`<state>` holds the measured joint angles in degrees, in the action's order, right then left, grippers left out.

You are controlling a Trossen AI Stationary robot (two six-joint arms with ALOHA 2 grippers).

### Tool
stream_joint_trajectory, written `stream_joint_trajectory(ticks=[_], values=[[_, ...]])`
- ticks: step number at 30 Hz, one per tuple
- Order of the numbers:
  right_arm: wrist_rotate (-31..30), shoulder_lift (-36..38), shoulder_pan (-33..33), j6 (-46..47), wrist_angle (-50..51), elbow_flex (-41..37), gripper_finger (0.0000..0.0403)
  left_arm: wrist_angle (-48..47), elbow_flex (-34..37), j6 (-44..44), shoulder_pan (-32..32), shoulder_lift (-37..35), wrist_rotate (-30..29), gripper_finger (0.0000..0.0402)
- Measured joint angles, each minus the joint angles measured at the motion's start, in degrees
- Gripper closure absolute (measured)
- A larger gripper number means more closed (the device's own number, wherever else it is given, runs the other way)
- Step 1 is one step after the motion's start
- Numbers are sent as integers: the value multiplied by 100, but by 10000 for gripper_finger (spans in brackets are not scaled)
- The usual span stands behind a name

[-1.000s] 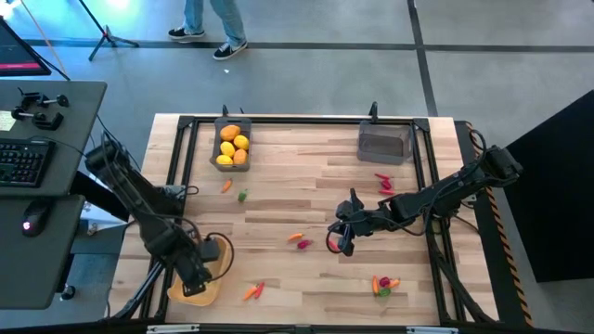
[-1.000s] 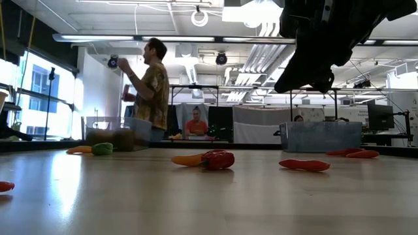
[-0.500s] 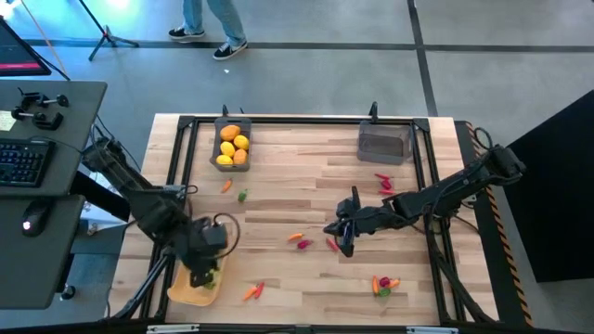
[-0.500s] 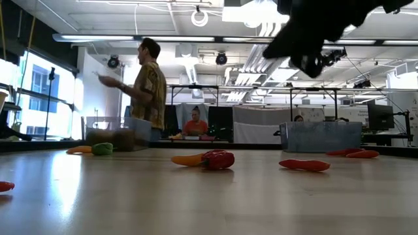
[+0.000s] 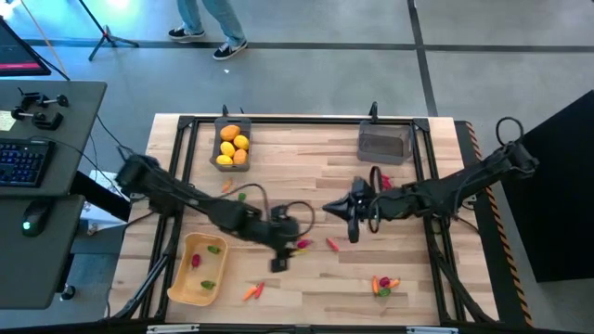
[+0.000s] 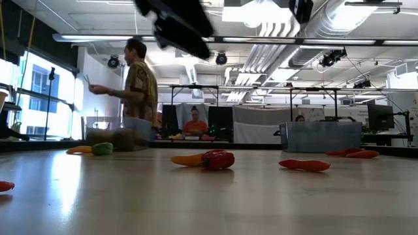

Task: Sort produce into baskets
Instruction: Put the center red bell pepper into the yellow bin

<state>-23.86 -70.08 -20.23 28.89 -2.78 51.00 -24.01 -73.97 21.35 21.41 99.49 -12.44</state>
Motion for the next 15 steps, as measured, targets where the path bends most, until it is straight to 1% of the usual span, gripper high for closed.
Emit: stream_joint_trajectory(ticks=[2, 4, 7, 12, 15], values=[[-106, 71, 0, -116, 6, 94, 402, 588, 0, 135, -99, 369, 31, 193], [-185, 123, 0, -229, 16, 189, 402, 915, 0, 376, -171, 703, 99, 193], [-375, 190, 0, -532, 16, 372, 402, 949, 2, 613, -220, 1075, 103, 193], [-757, 293, 0, -1118, 13, 638, 402, 856, 2, 862, -229, 1437, -400, 193], [-771, 334, 34, -1253, 27, 710, 402, 857, 2, 1032, -229, 1548, -577, 193]])
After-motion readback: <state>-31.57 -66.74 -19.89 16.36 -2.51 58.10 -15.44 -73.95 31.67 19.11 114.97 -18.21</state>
